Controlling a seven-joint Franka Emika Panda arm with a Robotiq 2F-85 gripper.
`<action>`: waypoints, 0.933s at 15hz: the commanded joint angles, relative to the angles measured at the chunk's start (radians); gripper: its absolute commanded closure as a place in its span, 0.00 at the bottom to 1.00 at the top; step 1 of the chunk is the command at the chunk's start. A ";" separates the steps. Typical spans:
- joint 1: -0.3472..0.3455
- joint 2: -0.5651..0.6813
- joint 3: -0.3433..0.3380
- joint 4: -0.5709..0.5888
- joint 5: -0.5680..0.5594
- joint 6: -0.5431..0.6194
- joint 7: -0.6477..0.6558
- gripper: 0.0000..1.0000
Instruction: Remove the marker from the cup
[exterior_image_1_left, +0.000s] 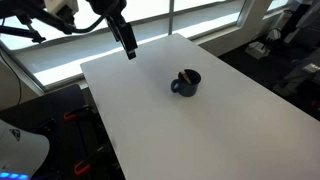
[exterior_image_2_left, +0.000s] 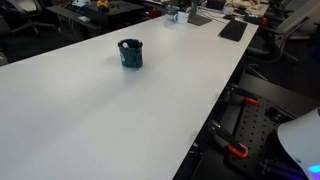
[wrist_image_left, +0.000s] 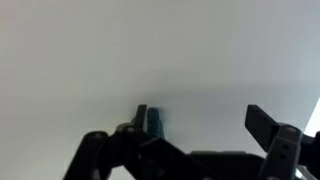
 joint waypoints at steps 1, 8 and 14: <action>-0.005 -0.001 0.004 0.002 0.003 -0.003 -0.002 0.00; -0.005 0.027 -0.014 0.033 0.013 -0.017 -0.028 0.00; -0.042 0.149 -0.128 0.159 0.041 -0.018 -0.079 0.00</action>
